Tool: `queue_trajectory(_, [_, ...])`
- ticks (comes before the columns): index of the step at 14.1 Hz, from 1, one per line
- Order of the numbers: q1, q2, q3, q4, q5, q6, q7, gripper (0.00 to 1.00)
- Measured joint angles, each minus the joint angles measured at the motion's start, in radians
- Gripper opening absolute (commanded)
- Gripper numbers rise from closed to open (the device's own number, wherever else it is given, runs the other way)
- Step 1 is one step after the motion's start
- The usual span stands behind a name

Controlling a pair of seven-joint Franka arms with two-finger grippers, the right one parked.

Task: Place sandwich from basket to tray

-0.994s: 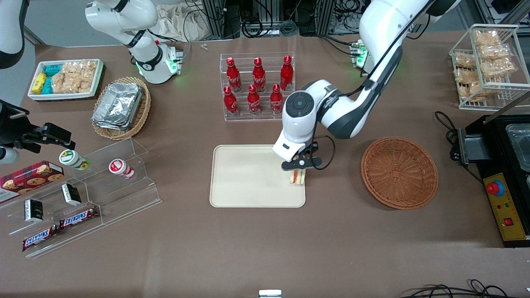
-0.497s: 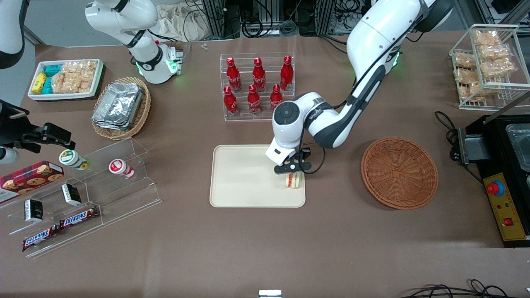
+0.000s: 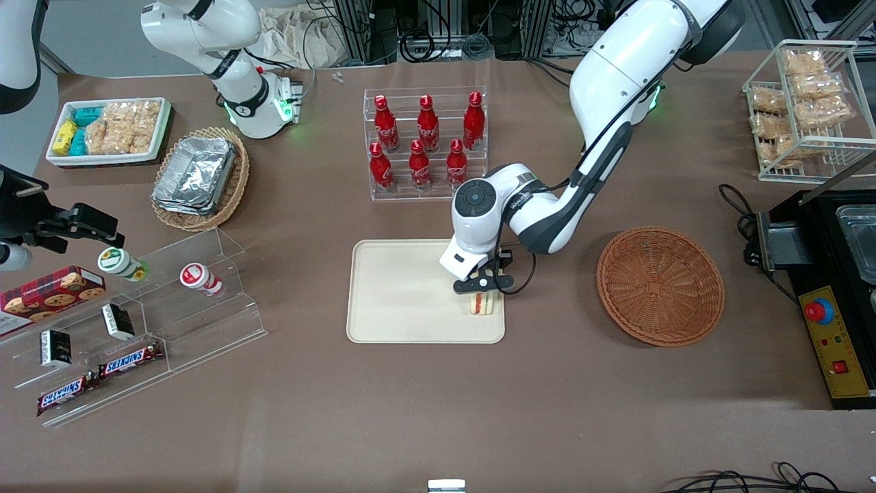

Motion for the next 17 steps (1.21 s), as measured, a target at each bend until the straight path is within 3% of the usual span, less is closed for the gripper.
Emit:
queue_trajectory(5, [0.002, 0.000, 0.001, 0.020, 0.001, -0.023, -0.002, 1.00])
queue_trajectory(12, [0.027, -0.069, 0.001, 0.254, -0.027, -0.358, 0.018, 1.00])
queue_trajectory(15, [0.065, -0.150, 0.015, 0.261, -0.148, -0.452, 0.175, 1.00])
queue_trajectory(17, [0.064, -0.209, 0.090, 0.263, -0.256, -0.500, 0.287, 1.00])
